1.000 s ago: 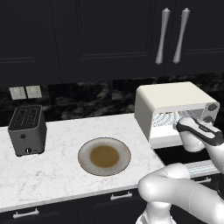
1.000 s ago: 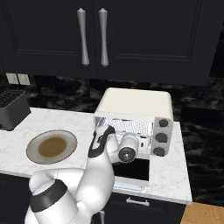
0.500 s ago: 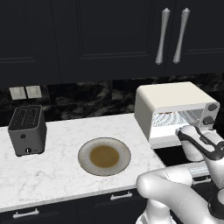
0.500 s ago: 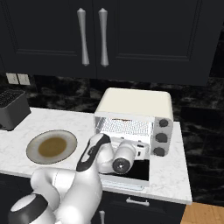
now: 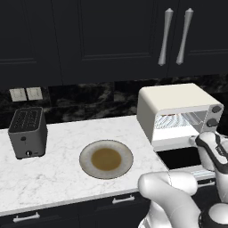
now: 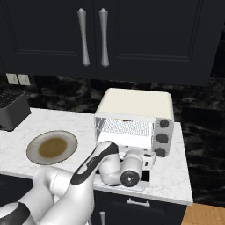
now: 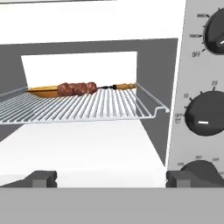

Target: Pick up the kebab skewer and baguette bread, and place them inside the toaster oven. Close the toaster oven door and start by setting the timer.

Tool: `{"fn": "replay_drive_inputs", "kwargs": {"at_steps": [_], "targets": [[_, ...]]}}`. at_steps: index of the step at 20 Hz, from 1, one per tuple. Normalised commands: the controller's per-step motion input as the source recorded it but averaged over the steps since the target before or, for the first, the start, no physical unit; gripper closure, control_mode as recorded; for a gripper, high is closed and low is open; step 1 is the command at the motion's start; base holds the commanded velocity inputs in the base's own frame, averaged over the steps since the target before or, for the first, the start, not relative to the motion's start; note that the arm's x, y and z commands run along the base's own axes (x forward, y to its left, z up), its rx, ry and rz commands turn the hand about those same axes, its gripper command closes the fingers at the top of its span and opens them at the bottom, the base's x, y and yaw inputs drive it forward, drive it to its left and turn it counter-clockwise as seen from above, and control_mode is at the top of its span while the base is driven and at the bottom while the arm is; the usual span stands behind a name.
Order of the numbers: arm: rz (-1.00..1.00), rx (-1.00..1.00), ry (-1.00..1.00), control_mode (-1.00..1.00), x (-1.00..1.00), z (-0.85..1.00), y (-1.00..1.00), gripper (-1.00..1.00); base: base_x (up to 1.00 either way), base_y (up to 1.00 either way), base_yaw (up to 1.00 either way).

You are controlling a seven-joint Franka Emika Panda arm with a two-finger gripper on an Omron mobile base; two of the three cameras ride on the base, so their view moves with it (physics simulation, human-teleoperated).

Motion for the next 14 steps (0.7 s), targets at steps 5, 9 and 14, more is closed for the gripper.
{"fn": "replay_drive_inputs", "kwargs": {"at_steps": [5, 9, 14], "targets": [[0.13, -0.01, 0.13, -1.00, -0.55, -0.01, -0.23, -1.00, 0.00, 0.00, 0.00], [0.12, 0.00, 0.07, -1.00, -0.58, -0.14, -0.34, -1.00, 0.00, 0.00, 0.00], [0.07, 0.00, 0.01, -1.00, -0.35, -0.21, -0.32, -1.00, 0.00, 0.00, 0.00]]}}
